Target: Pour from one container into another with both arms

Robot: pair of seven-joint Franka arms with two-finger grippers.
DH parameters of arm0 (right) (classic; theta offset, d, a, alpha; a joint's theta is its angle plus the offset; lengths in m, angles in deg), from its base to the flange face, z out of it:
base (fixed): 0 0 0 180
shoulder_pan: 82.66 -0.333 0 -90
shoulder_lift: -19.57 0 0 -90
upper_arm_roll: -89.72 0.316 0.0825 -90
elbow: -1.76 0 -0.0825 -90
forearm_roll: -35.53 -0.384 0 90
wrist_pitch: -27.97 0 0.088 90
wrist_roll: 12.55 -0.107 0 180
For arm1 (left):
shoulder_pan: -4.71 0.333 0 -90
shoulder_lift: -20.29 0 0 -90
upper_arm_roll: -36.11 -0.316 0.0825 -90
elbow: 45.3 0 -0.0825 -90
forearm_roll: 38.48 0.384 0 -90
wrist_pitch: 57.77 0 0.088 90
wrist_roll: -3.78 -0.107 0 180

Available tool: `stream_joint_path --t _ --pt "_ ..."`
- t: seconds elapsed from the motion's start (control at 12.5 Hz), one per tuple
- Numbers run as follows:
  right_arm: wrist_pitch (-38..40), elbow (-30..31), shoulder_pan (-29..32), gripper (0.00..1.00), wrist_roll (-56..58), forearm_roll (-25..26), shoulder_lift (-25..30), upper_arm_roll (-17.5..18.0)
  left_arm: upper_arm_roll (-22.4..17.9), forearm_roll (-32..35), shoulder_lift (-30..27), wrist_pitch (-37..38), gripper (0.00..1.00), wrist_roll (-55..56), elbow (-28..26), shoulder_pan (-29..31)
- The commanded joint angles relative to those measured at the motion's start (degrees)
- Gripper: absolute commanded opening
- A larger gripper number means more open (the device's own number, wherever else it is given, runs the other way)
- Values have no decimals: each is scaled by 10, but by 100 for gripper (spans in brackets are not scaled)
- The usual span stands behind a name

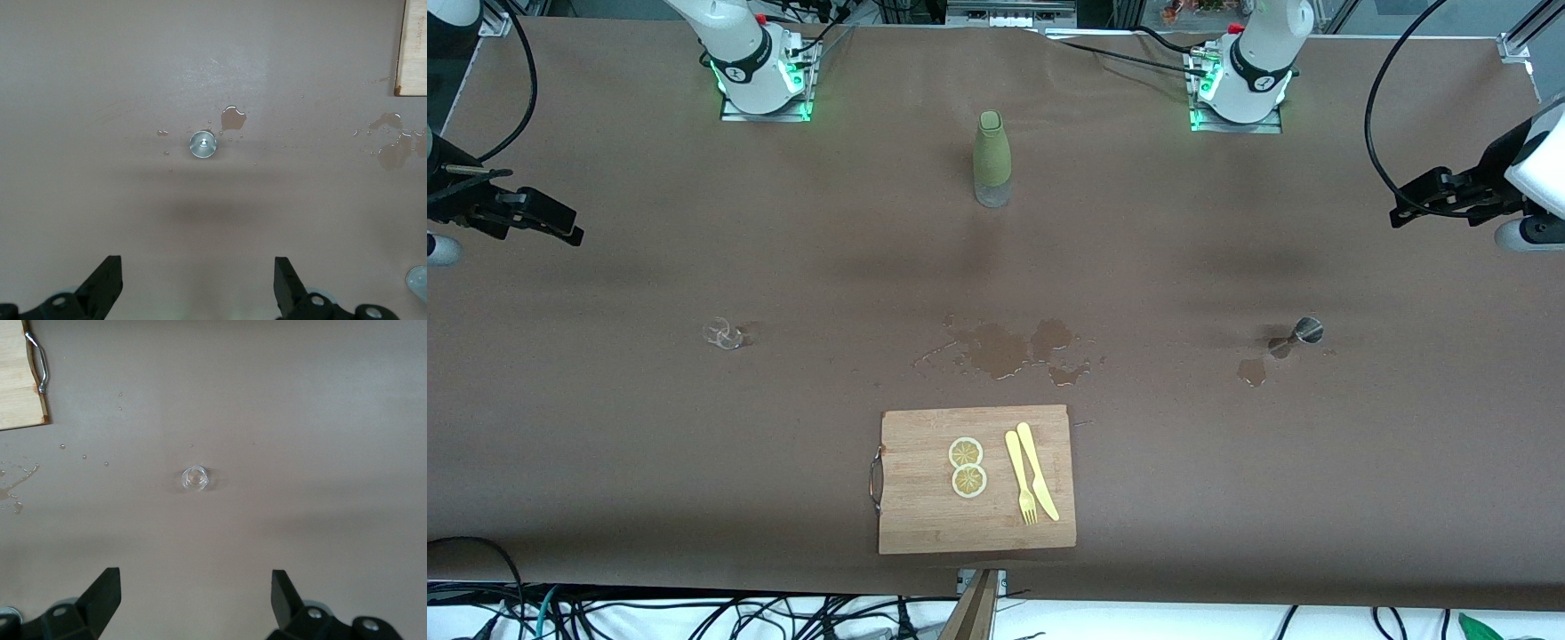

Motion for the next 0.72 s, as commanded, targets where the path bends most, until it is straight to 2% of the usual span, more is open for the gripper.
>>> stream_joint_path --t 0.0,0.64 --pt "-1 -7 1 100 10 1 -1 -2 11 19 -16 12 100 8 -11 -1" --pt "-1 -6 1 100 9 1 -1 -2 15 13 -22 5 100 -6 -14 5"
